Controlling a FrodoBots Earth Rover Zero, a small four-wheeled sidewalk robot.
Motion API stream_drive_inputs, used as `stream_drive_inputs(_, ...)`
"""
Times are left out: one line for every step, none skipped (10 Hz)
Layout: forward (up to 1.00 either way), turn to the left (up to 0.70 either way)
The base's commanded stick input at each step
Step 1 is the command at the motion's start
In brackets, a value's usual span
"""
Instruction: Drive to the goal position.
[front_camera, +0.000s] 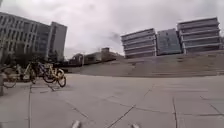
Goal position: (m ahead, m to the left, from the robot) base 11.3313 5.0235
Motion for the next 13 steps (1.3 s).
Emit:
stream_drive_inputs(1.0,0.0)
stream_drive_inputs(1.0,0.0)
stream_drive_inputs(1.0,0.0)
stream_drive_inputs(1.0,0.0)
stream_drive_inputs(1.0,0.0)
stream_drive_inputs(1.0,0.0)
stream_drive_inputs(1.0,0.0)
stream_drive_inputs(1.0,0.0)
stream_drive_inputs(1.0,0.0)
stream_drive_inputs(1.0,0.0)
stream_drive_inputs(1.0,0.0)
stream_drive_inputs(1.0,0.0)
stream_drive_inputs(1.0,0.0)
